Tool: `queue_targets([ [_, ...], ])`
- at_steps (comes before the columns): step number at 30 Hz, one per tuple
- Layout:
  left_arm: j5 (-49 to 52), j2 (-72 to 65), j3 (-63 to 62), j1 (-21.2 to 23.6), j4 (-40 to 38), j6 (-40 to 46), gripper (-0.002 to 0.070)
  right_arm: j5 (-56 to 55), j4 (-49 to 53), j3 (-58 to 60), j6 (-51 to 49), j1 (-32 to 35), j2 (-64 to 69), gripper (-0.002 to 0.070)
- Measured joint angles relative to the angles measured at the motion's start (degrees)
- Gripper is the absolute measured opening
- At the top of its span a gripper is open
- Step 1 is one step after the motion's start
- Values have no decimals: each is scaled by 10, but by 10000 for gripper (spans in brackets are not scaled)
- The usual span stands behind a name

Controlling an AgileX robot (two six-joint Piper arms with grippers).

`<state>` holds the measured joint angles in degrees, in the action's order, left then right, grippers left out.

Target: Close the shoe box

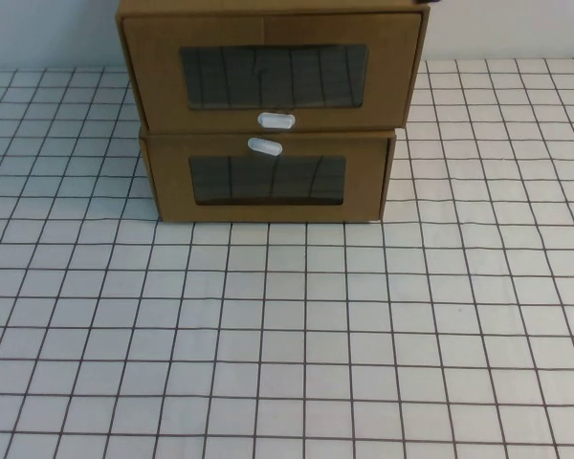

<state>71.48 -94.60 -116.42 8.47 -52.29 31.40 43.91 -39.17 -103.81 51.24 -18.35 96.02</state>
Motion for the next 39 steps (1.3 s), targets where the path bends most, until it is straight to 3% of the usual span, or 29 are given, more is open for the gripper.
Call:
queue_targets([
  [7,-10,109,165,20,0,48,-6,0,-66,108,-51,168,-80,-13],
  [14,-119,253,384,20,-12,96,-5,-108,-191,305,22,282,-254,-13],
  [18,-164,310,471,20,-32,116,-6,-242,-308,446,95,290,-335,-14],
  [22,-183,356,514,11,-39,121,-5,-298,-405,542,178,292,-375,-14],
  [29,-164,419,533,-26,-69,131,-5,-294,-472,657,239,292,-380,-13],
  [34,-169,492,576,-28,-56,122,-5,-223,-478,672,277,292,-385,-13],
  [39,-170,548,663,-67,-55,114,-5,-173,-481,672,300,292,-427,-13],
])
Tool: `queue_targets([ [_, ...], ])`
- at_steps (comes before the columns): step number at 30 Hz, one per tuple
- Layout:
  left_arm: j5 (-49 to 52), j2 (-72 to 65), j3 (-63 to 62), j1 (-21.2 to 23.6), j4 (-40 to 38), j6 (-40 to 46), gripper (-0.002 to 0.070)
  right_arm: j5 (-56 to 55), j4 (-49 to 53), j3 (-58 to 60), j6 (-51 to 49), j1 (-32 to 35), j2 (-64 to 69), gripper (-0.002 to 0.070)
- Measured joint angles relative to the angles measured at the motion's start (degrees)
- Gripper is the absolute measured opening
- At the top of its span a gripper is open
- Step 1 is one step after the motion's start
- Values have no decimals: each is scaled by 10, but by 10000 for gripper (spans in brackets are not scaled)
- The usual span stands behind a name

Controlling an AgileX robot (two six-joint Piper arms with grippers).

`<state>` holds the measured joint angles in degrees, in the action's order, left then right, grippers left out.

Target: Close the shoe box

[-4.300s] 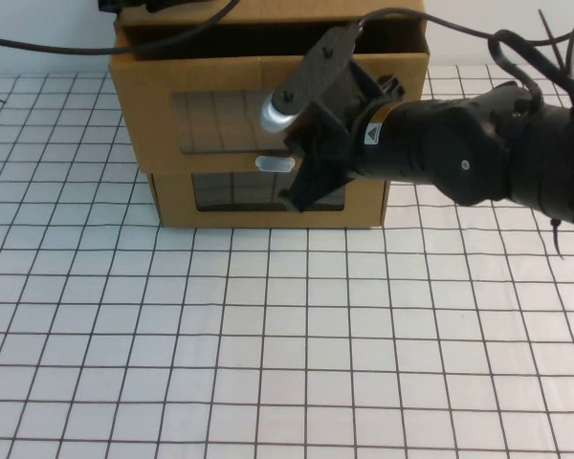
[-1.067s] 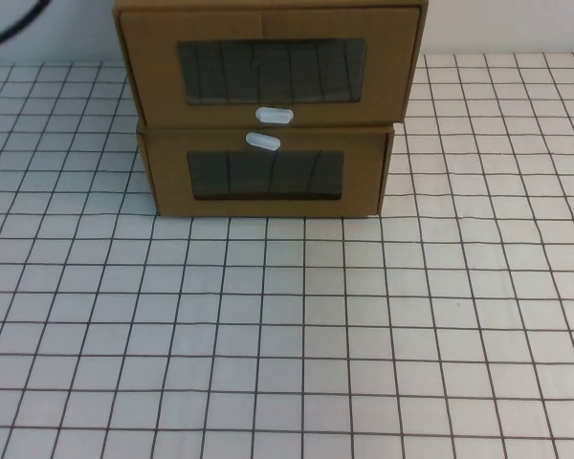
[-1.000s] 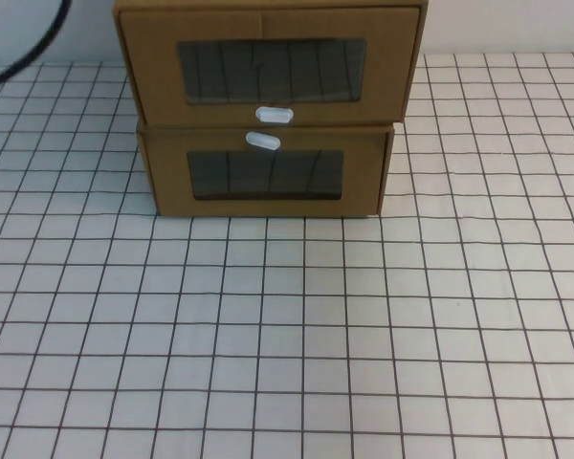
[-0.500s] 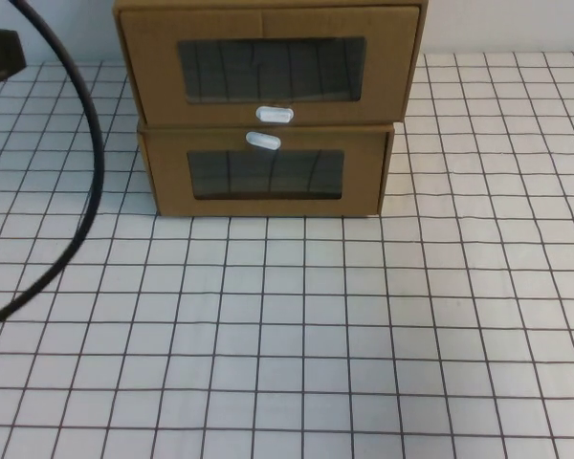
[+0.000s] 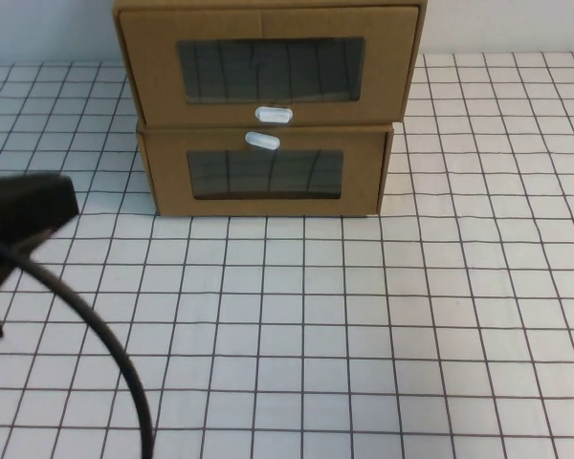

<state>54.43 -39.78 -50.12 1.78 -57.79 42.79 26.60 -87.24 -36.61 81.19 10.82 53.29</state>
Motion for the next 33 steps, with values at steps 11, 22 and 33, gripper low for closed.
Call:
queue_targets([
  [11,-36,159,108,-16,10,-25,-5,85,4,0,4,-6,-31,-13],
  [22,-13,196,109,-16,9,-26,-6,72,4,0,4,-53,-42,-13],
  [33,-9,196,109,-16,9,-26,-5,142,-3,0,4,-63,-46,-14],
])
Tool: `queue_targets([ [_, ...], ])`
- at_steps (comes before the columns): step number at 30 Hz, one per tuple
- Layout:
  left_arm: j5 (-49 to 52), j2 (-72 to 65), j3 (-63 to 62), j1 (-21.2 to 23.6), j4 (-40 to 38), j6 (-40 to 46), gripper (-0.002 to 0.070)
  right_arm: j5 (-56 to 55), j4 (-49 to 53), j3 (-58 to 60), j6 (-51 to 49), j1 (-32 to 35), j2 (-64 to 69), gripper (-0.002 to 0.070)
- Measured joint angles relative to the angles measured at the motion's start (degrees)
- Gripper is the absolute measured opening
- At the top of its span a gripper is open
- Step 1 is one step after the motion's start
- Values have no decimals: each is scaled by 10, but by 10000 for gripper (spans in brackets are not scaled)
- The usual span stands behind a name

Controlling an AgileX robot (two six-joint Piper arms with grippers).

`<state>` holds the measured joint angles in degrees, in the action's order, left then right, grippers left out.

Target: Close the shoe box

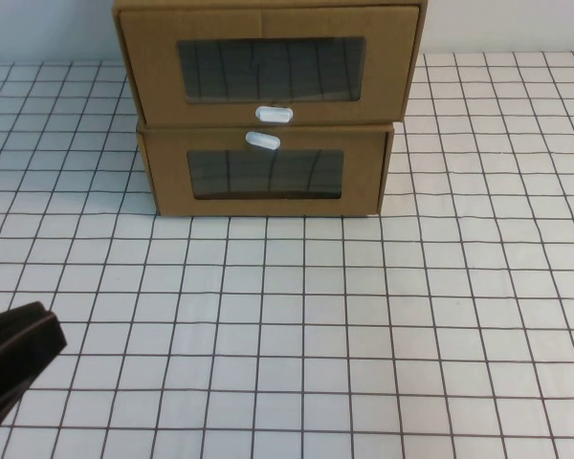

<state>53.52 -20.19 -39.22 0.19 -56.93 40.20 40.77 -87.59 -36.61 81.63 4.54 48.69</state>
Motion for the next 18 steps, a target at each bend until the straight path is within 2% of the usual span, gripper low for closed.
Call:
queue_targets([
  [12,-2,30,0,0,3,0,-5,3,0,0,0,0,0,-13],
  [18,-131,111,0,0,15,17,-5,5,-1,0,0,0,0,-13],
])
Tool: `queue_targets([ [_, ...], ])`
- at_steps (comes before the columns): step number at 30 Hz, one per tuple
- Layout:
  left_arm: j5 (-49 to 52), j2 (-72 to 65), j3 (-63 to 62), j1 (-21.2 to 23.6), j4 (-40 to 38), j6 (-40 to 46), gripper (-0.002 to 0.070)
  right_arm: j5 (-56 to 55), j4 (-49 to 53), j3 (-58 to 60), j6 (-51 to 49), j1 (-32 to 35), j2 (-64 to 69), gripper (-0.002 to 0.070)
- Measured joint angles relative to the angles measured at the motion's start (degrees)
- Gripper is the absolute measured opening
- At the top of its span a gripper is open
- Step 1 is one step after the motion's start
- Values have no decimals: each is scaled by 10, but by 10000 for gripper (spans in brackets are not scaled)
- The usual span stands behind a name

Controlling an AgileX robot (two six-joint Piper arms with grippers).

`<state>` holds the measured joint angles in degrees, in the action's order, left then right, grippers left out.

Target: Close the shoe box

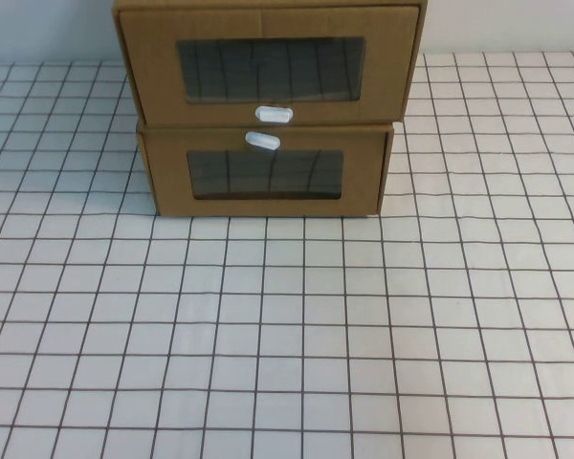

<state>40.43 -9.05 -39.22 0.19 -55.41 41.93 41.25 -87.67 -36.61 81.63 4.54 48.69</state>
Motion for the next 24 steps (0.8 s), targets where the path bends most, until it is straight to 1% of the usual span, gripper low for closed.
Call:
queue_targets([
  [2,-31,19,5,0,48,-31,-5,0,0,0,0,0,0,-13],
  [3,-43,25,12,0,93,-72,-6,0,0,0,0,0,0,-13],
  [5,-66,29,39,0,217,-189,-5,0,0,0,0,0,0,-13],
  [7,-90,33,84,0,362,-349,-6,0,0,0,0,0,0,-13],
  [9,-120,42,134,0,484,-495,-5,0,0,0,0,0,0,-13],
  [10,-139,51,164,0,540,-549,-5,0,0,0,0,0,0,-13],
  [12,-174,75,219,0,602,-601,-5,0,0,0,0,0,0,-14],
  [14,-201,92,274,0,623,-615,-5,0,0,0,0,0,0,-14],
  [18,-214,96,360,0,627,-623,-5,0,0,0,0,0,0,-13],
  [21,-210,96,396,0,627,-614,-5,0,0,0,0,0,0,-13],
  [24,-189,96,405,-6,627,-603,-6,0,-1,0,0,0,0,-14],
])
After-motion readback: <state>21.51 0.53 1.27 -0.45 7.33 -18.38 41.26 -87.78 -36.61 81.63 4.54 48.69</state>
